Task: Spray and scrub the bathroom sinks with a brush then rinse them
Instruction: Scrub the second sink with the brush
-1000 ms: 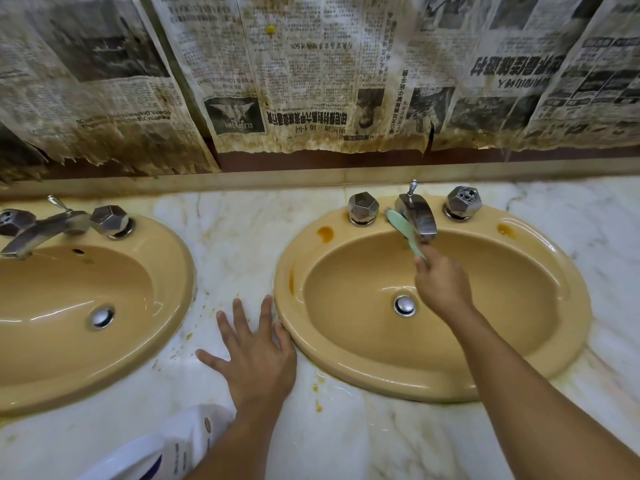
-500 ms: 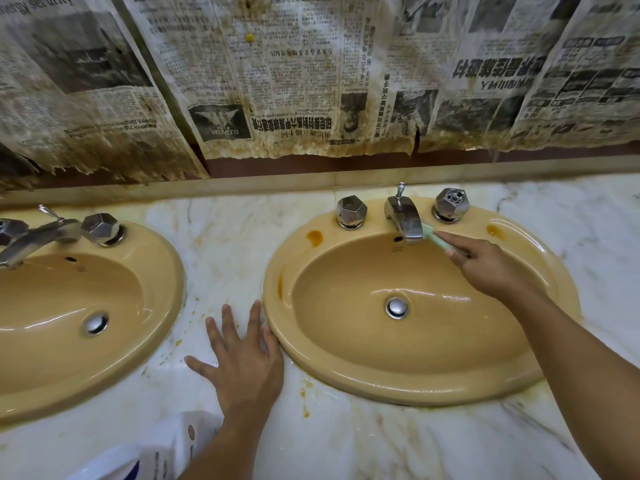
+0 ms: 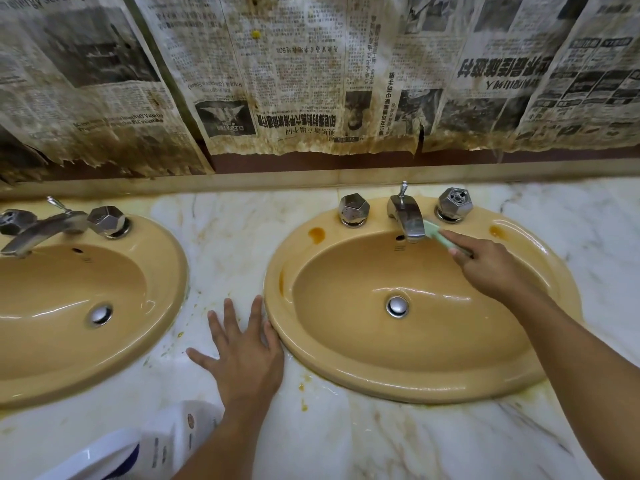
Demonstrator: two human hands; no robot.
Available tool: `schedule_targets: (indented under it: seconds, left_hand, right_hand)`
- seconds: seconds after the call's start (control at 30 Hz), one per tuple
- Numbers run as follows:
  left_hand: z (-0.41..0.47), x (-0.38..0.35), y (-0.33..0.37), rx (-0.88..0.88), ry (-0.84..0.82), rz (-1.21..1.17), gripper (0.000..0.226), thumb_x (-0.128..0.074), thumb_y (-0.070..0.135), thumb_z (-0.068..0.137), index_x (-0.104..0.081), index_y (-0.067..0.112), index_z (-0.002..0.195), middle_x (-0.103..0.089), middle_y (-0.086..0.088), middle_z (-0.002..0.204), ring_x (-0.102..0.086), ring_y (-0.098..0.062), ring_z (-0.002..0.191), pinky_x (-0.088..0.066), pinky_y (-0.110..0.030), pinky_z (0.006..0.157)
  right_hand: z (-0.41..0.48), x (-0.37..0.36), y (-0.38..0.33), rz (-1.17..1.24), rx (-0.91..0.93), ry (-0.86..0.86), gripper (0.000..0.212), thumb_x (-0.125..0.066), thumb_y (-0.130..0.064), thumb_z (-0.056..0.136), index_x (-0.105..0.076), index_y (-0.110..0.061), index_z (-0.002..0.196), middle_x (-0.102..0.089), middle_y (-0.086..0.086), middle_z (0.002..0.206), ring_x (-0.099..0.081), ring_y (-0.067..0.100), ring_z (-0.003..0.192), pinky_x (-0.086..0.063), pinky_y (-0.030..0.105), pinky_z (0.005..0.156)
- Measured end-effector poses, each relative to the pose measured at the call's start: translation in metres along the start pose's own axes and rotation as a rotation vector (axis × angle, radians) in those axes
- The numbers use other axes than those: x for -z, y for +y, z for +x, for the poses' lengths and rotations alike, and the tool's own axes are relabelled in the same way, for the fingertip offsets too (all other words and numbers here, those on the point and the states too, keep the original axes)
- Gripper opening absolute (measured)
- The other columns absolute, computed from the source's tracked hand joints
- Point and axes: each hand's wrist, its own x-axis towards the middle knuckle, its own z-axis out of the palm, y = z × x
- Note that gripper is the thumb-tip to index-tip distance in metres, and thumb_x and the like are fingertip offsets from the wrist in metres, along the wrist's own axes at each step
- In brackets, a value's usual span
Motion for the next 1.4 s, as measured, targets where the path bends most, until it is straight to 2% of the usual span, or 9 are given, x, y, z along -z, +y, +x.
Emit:
schedule_targets:
  seconds: [0.1,0.2,0.3,0.43,0.5,0.63,1.0,1.17,1.4]
  left_hand:
    - [0.0,0.0,0.0,0.0,-0.004,-0.013,0.053,-0.017,0.054,0.106,-0.014,0.054,0.158,-0.003,0.005,0.172,0.013,-0.021,0.158,0.003,-0.076,0.116]
    - [0.0,0.001,-0.001,0.0,-0.007,-0.016,0.054,-0.017,0.054,0.105,-0.013,0.054,0.159,-0.002,0.006,0.172,0.013,-0.02,0.158,0.003,-0.075,0.117]
    - [0.0,0.001,-0.002,0.003,-0.004,-0.02,0.054,-0.017,0.054,0.105,-0.013,0.053,0.159,-0.002,0.006,0.172,0.012,-0.02,0.158,0.003,-0.075,0.117]
    - [0.001,0.0,-0.001,0.003,-0.003,-0.016,0.054,-0.018,0.053,0.105,-0.013,0.053,0.159,-0.003,0.006,0.172,0.012,-0.021,0.158,0.002,-0.076,0.116]
    - [0.001,0.0,-0.001,0.001,-0.002,-0.017,0.054,-0.018,0.053,0.105,-0.013,0.054,0.159,-0.003,0.006,0.172,0.011,-0.021,0.158,0.002,-0.076,0.116]
    - [0.001,0.0,-0.003,0.001,-0.011,-0.022,0.054,-0.019,0.054,0.105,-0.013,0.054,0.159,-0.001,0.006,0.172,0.014,-0.02,0.158,0.003,-0.076,0.116]
    - [0.003,-0.002,-0.004,-0.004,-0.01,-0.038,0.054,-0.019,0.053,0.106,-0.012,0.053,0.159,0.0,0.007,0.172,0.016,-0.019,0.157,0.004,-0.076,0.116]
    - [0.003,-0.001,-0.003,0.001,-0.018,-0.033,0.055,-0.018,0.053,0.105,-0.01,0.052,0.16,0.002,0.007,0.172,0.018,-0.019,0.157,0.005,-0.076,0.116]
    - [0.002,0.0,-0.002,0.003,-0.023,-0.03,0.055,-0.017,0.054,0.105,-0.01,0.053,0.159,0.002,0.008,0.172,0.018,-0.019,0.157,0.005,-0.076,0.116]
  right_hand:
    - [0.013,-0.023,-0.009,0.01,0.067,-0.03,0.038,-0.055,-0.026,0.104,-0.06,-0.04,0.138,-0.071,-0.001,0.116,-0.062,0.024,0.098,-0.046,0.032,0.084]
    - [0.018,-0.035,-0.019,0.015,0.077,-0.067,0.03,-0.053,-0.026,0.104,-0.065,-0.035,0.13,-0.062,-0.014,0.092,-0.054,0.02,0.095,-0.04,0.03,0.081]
    - [0.009,-0.025,-0.007,0.046,0.045,-0.017,0.039,-0.055,-0.025,0.104,-0.059,-0.042,0.139,-0.07,-0.008,0.122,-0.061,0.021,0.107,-0.048,0.035,0.089]
    - [-0.025,-0.031,-0.008,-0.126,-0.034,0.142,0.044,-0.053,-0.027,0.104,-0.052,-0.041,0.145,-0.073,0.013,0.109,-0.063,0.037,0.096,-0.048,0.04,0.076]
    - [-0.051,-0.055,-0.026,-0.145,0.036,0.191,0.048,-0.054,-0.022,0.103,-0.051,-0.035,0.148,-0.073,0.019,0.102,-0.064,0.041,0.09,-0.048,0.041,0.072]
    - [-0.068,-0.107,-0.065,-0.08,0.113,0.247,0.05,-0.052,-0.019,0.103,-0.047,-0.028,0.152,-0.071,0.015,0.107,-0.064,0.039,0.088,-0.05,0.043,0.071]
    - [-0.083,-0.113,-0.09,-0.058,-0.079,0.455,0.047,-0.05,-0.017,0.104,-0.048,-0.018,0.15,-0.07,0.016,0.1,-0.065,0.04,0.09,-0.045,0.041,0.071]
    - [-0.044,-0.086,-0.082,-0.089,-0.21,0.357,0.035,-0.048,-0.02,0.104,-0.058,-0.013,0.137,-0.069,0.023,0.099,-0.063,0.043,0.096,-0.036,0.036,0.07]
    - [-0.052,-0.106,-0.087,0.064,-0.038,0.259,0.044,-0.05,-0.021,0.105,-0.052,-0.021,0.149,-0.072,0.023,0.103,-0.063,0.041,0.094,-0.049,0.043,0.079]
